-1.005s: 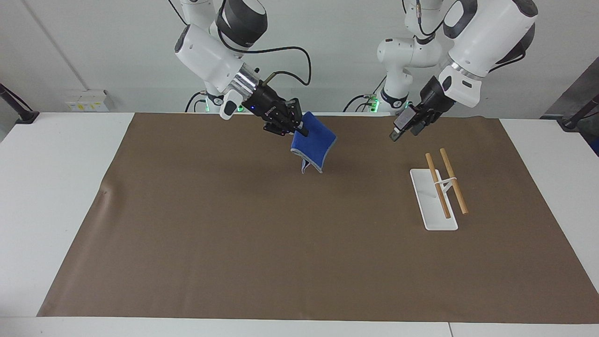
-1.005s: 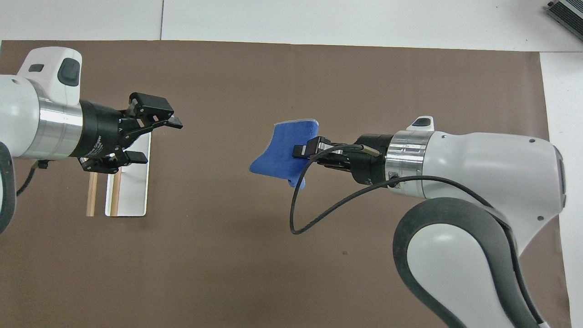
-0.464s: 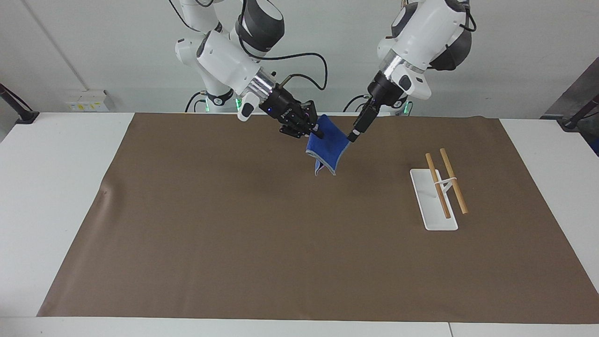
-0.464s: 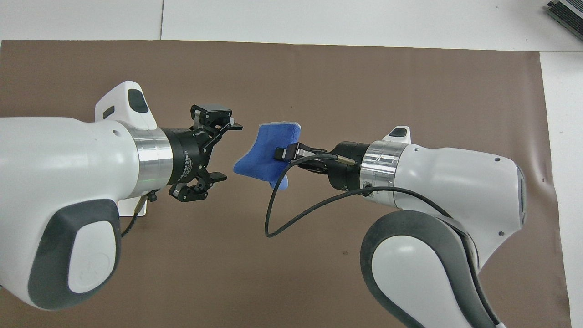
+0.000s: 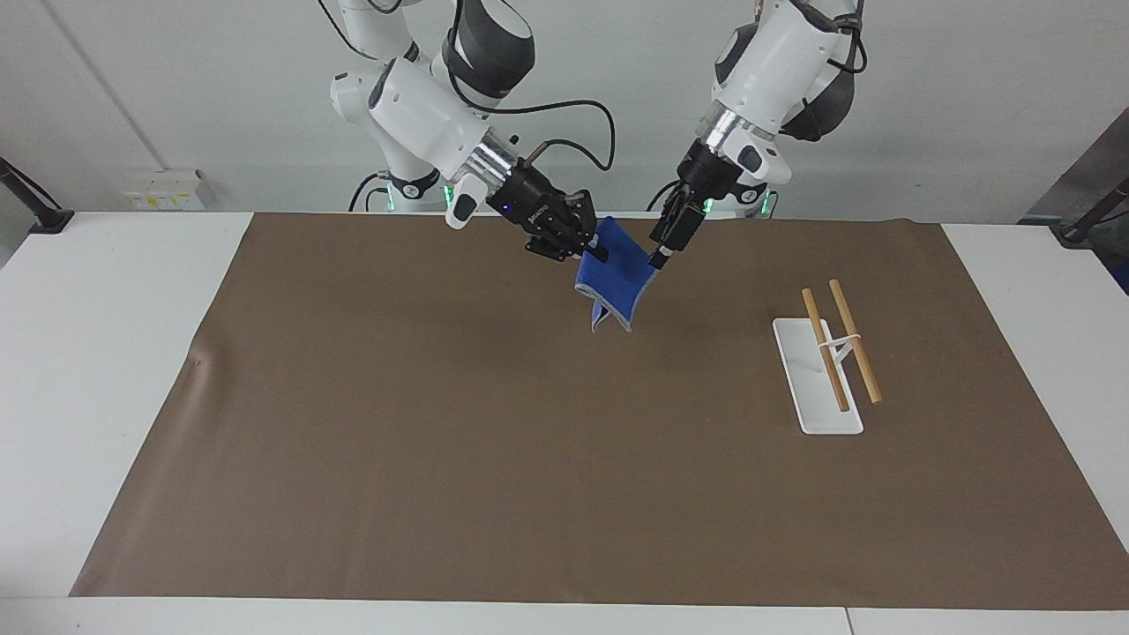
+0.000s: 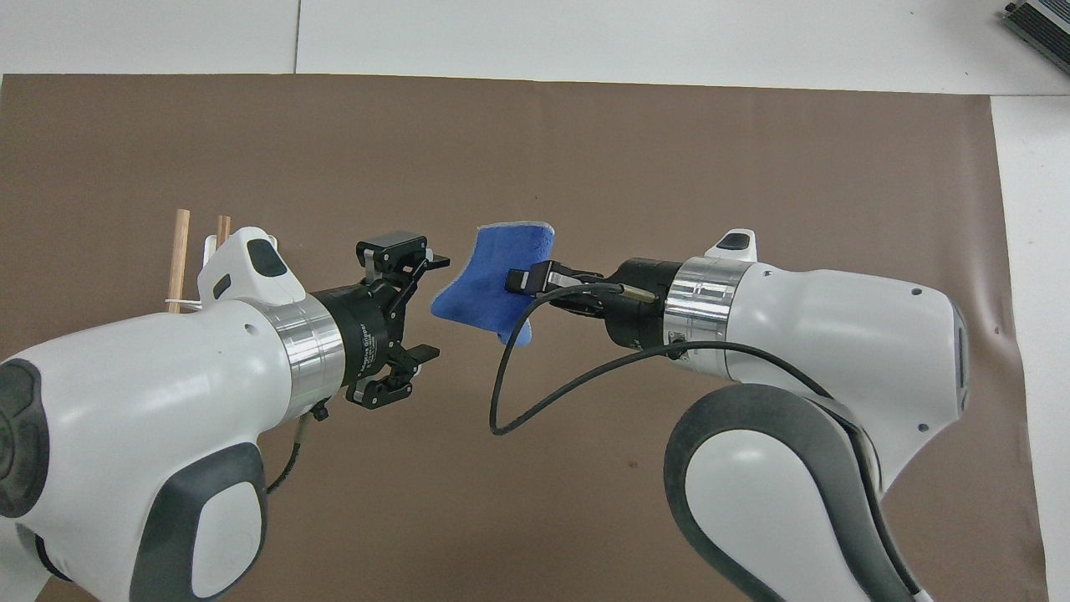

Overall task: Right arm passes towel to left arm to hang
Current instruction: 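Bring the left gripper toward the towel held by the right gripper, then close the left gripper on the towel beside the right gripper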

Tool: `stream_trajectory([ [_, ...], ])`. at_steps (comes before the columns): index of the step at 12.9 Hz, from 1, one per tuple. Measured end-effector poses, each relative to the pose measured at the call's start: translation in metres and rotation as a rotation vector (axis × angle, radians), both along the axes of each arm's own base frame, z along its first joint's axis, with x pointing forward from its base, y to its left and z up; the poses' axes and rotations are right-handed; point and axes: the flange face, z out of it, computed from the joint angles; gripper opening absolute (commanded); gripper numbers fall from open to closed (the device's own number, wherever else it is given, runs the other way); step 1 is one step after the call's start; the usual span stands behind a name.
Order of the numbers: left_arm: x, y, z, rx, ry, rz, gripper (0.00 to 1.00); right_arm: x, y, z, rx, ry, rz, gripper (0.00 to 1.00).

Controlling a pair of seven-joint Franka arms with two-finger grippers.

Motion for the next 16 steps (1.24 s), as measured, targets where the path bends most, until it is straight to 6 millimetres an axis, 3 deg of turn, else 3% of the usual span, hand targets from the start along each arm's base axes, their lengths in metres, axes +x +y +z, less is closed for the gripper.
stream_trajectory([
  [5,-0.007,-0.02,-0.008,-0.06,-0.043,0.067,1.0,0.0,0.0,-0.001,-0.001,0.002,0.0,0.0],
  [9,0.003,-0.016,-0.015,-0.075,-0.065,0.106,0.87,0.0,0.0,-0.001,-0.001,0.002,0.0,0.0],
  [12,0.008,-0.015,-0.022,-0.072,-0.055,0.115,0.85,0.0,0.0,-0.002,-0.001,0.002,0.001,0.0],
  [13,0.008,-0.015,-0.023,-0.072,-0.055,0.116,0.75,-0.001,0.0,-0.002,-0.002,0.003,0.001,0.0],
  [14,0.008,-0.015,-0.023,-0.072,-0.055,0.117,0.52,-0.001,0.0,-0.002,-0.002,0.004,0.001,0.0],
  [15,0.008,-0.015,-0.023,-0.072,-0.055,0.118,0.06,-0.001,0.001,-0.002,-0.002,0.004,0.002,0.0],
  [16,0.008,-0.015,-0.023,-0.072,-0.055,0.118,0.0,-0.001,0.001,-0.002,-0.002,0.004,0.002,0.0],
])
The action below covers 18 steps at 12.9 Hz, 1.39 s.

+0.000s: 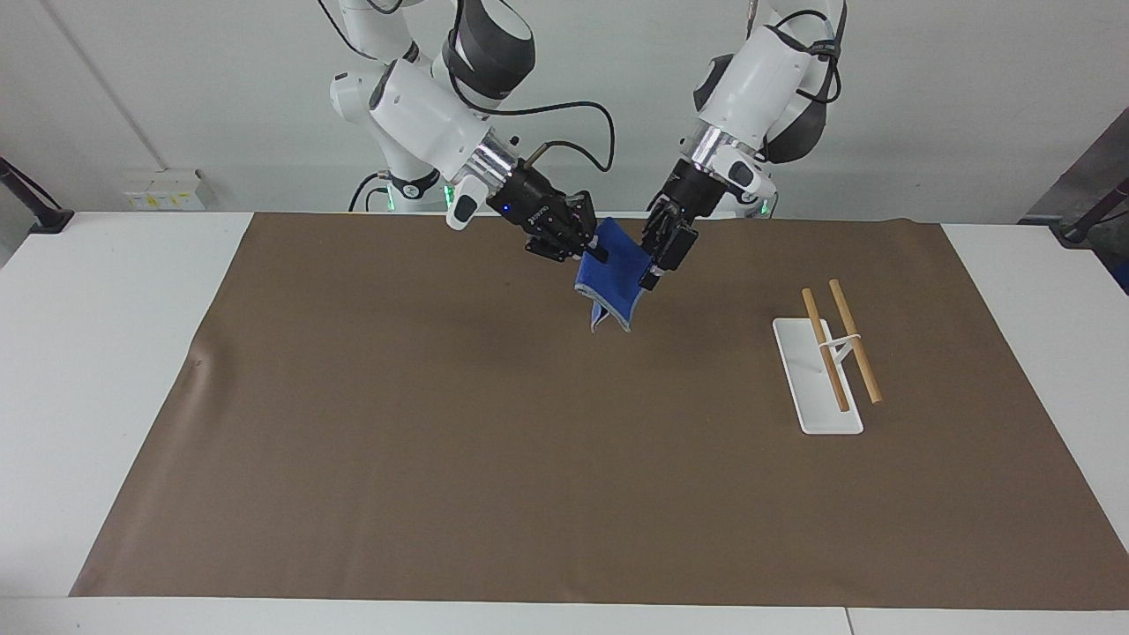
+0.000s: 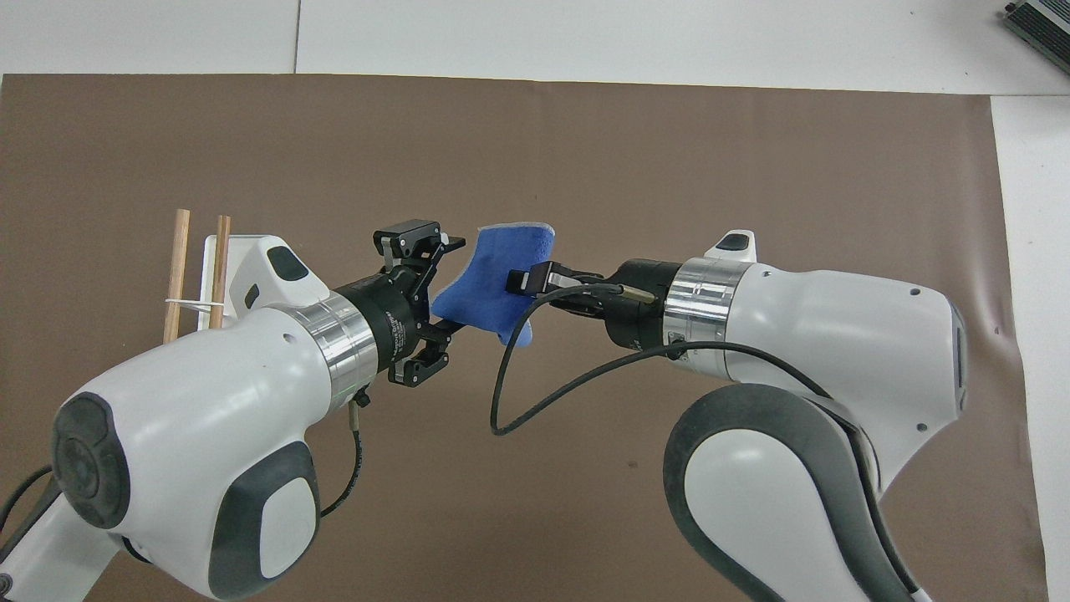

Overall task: Right arm passes towel to left arm to hang
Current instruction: 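Close the left gripper on the towel beside the right gripper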

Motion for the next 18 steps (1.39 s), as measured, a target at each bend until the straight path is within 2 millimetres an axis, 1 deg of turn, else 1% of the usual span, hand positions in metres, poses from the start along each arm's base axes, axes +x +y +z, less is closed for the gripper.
stream_trajectory([
  [7,0.001,0.001,0.0,0.0,0.0,0.003,0.0,0.0,0.0,0.0,0.0,0.0,0.0,0.0],
  [8,0.002,0.002,0.0,-0.001,0.0,0.005,0.0,0.0,0.0,0.0,0.0,0.0,0.0,0.01],
  [9,0.002,0.004,0.0,-0.001,0.0,0.008,0.0,0.0,0.0,0.0,0.0,0.0,0.0,0.2],
  [10,0.003,0.004,0.0,-0.001,-0.001,0.01,0.0,0.0,0.0,0.0,0.0,0.0,0.0,0.29],
  [11,0.003,0.005,0.0,-0.002,-0.001,0.011,0.0,0.001,-0.001,0.0,0.0,0.0,-0.002,0.44],
  [12,0.004,0.006,0.001,-0.002,-0.002,0.013,0.0,0.001,-0.002,0.0,0.0,0.0,-0.004,0.67],
  [13,0.004,0.006,0.001,-0.003,-0.003,0.014,0.0,0.001,-0.002,0.0,0.0,0.0,-0.005,1.0],
  [15,0.006,0.009,0.004,-0.007,-0.01,0.02,0.0,0.002,-0.003,0.001,0.001,-0.001,-0.007,1.0],
  [17,0.015,0.021,0.008,-0.01,-0.019,0.045,0.0,0.004,-0.008,0.002,0.0,-0.006,-0.017,1.0],
  [18,0.019,0.028,0.009,-0.003,-0.026,0.053,0.0,0.007,-0.014,0.002,-0.018,-0.021,-0.016,1.0],
])
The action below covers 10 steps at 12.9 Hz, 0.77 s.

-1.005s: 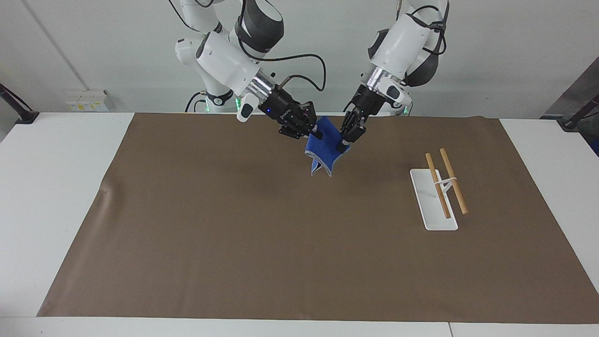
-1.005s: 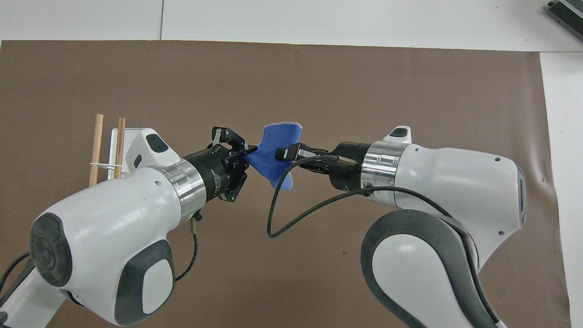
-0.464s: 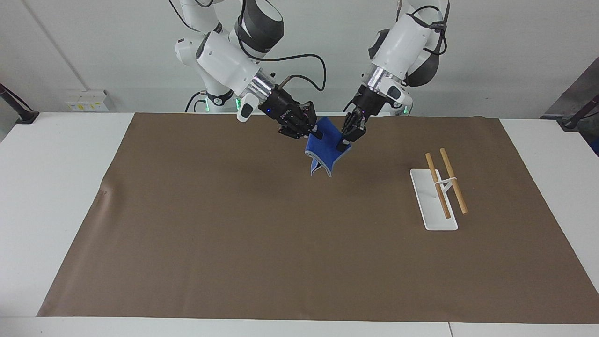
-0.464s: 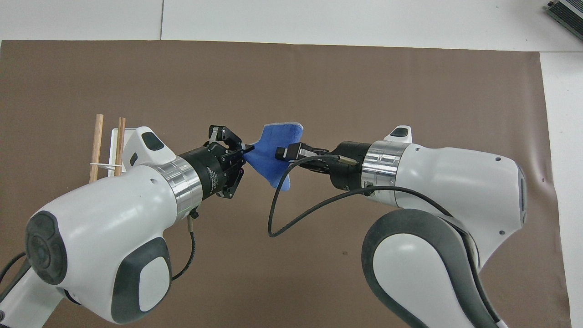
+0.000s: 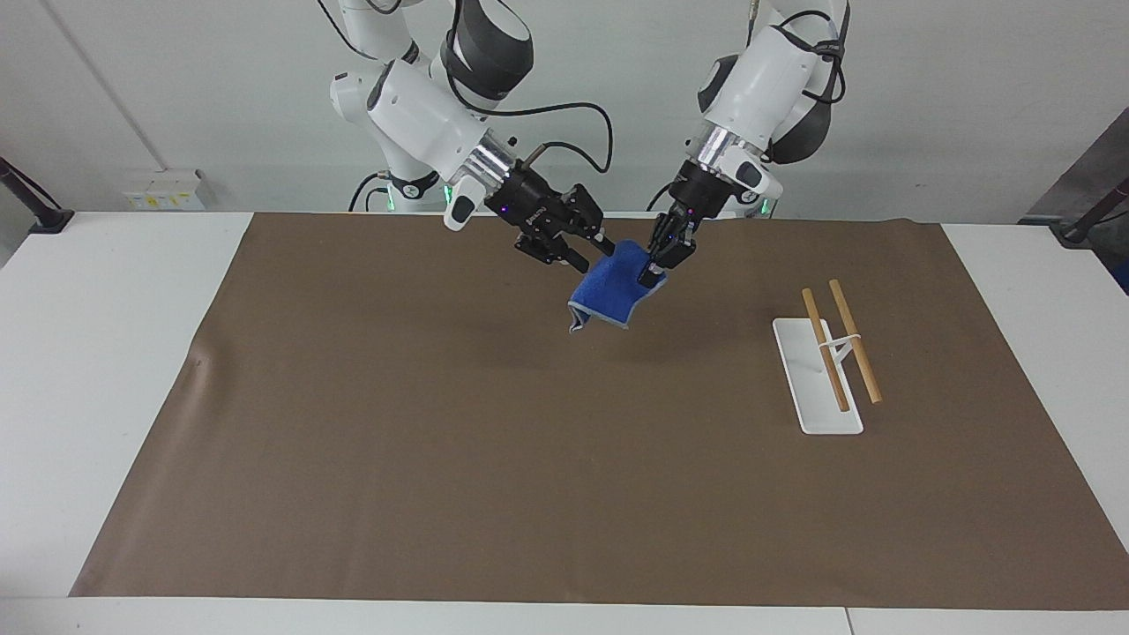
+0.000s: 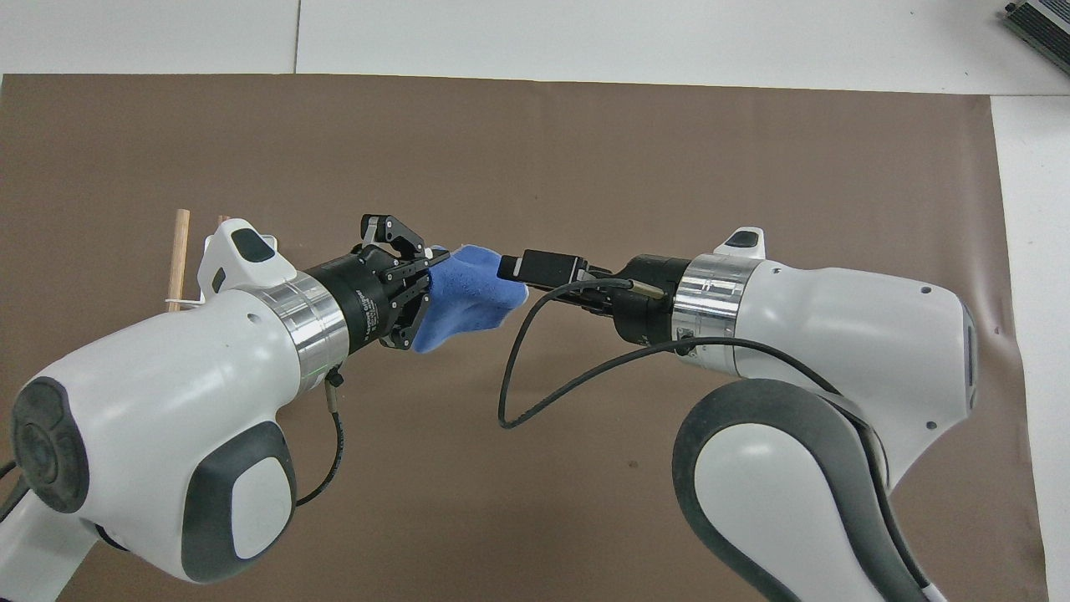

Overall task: Right arm passes towel to left arm to hang
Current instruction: 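Carry the towel with the left gripper while the right gripper releases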

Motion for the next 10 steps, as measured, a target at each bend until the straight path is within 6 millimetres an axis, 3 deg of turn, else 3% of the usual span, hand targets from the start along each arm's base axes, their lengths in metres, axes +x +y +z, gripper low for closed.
stream_trajectory([
  [6,0.025,0.046,-0.002,0.143,-0.066,0.032,0.0,0.026,-0.064,-0.008,-0.331,-0.108,0.048,1.0],
  [10,0.042,0.098,-0.017,0.222,-0.062,0.097,0.0,0.032,-0.096,-0.014,-0.595,-0.135,0.141,1.0],
])
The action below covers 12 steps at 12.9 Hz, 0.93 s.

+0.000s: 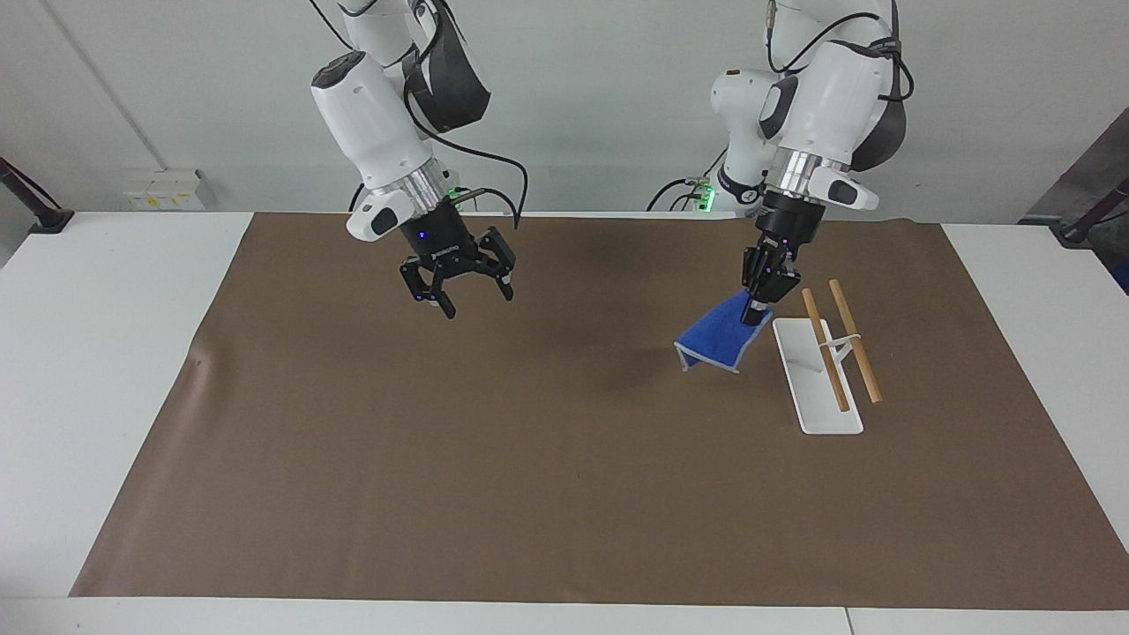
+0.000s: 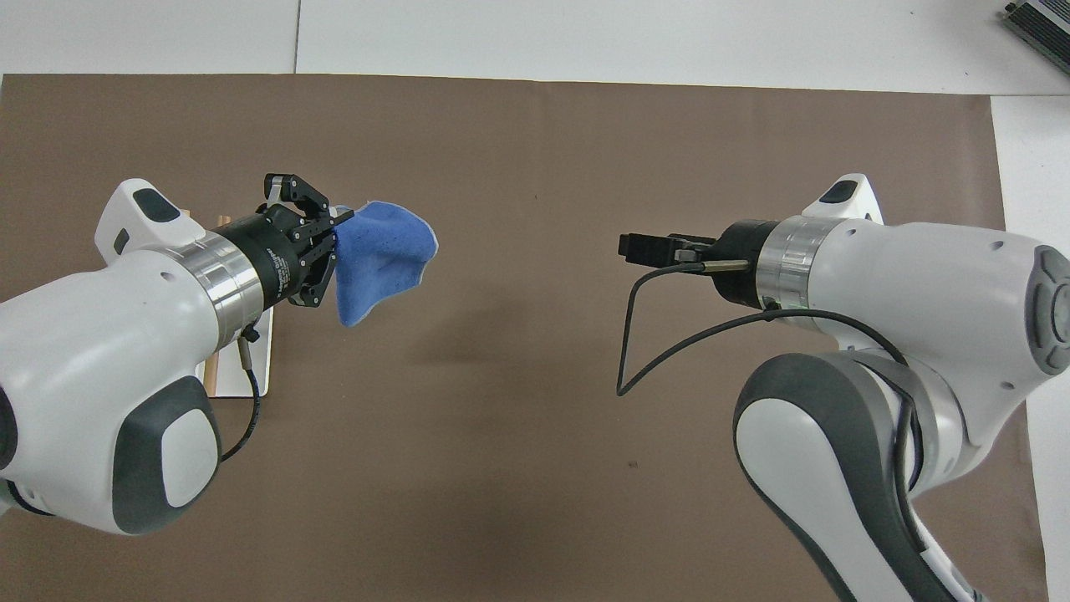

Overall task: Right arm passes towel to left arm to hang
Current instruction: 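Carry the towel with the left gripper while the right gripper releases, then drape the towel over the wooden dowels with the left gripper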

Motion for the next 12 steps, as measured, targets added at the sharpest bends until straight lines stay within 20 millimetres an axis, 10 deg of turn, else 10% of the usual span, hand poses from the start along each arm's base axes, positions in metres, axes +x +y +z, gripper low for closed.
stream_trajectory([
  [5,0.006,0.066,-0.027,0.047,-0.032,0.105,0.0,0.001,-0.021,0.054,-0.15,0.068,0.026,1.0],
  [12,-0.018,0.161,-0.059,0.055,-0.085,0.289,0.0,-0.01,-0.128,0.138,-0.304,0.189,-0.098,1.0],
])
